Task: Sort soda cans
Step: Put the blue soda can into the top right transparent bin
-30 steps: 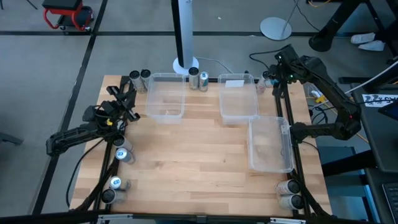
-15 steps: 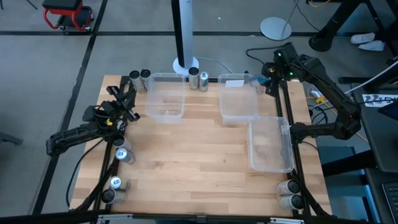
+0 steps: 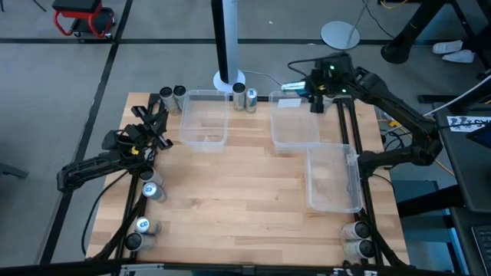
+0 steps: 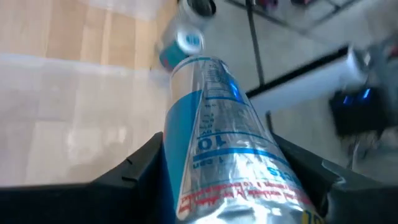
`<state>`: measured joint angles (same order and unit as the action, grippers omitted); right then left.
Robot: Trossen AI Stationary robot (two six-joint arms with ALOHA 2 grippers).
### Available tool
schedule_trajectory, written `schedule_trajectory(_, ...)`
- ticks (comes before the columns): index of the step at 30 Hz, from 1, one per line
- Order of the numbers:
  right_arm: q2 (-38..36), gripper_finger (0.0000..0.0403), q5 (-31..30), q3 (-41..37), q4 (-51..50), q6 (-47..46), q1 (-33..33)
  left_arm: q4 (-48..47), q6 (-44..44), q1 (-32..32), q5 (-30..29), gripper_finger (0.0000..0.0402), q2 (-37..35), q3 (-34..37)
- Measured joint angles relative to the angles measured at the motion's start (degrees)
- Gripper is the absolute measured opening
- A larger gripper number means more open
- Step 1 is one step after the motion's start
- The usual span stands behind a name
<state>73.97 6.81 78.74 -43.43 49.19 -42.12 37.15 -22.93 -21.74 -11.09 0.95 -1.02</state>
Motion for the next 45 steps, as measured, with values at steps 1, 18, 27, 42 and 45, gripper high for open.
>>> schedule_trajectory(1,0.99,0.0229,-0.18,0.91,0.25,0.94,0.87,0.03,0.02,0.01,0.02,0.0031,0.00,0.00)
schedule_trajectory(18,26.04,0.0230,-20.65,22.16,-33.35,6.55,7.23,-0.01,1.52,0.01,0.02,0.0031,-0.02,0.00)
schedule_trajectory(27,31.47,0.0230,-22.71,20.15,-34.39,6.73,7.23,-0.07,1.74,0.00,0.02,0.0031,-0.02,0.00)
schedule_trajectory(42,38.58,0.0230,-22.49,20.13,-31.78,8.81,7.22,-0.09,1.74,0.01,0.02,0.0031,-0.02,0.00)
schedule_trajectory(45,39.82,0.0230,-22.23,20.11,-31.51,9.58,7.21,-0.07,1.74,0.01,0.02,0.0031,0.00,0.00)
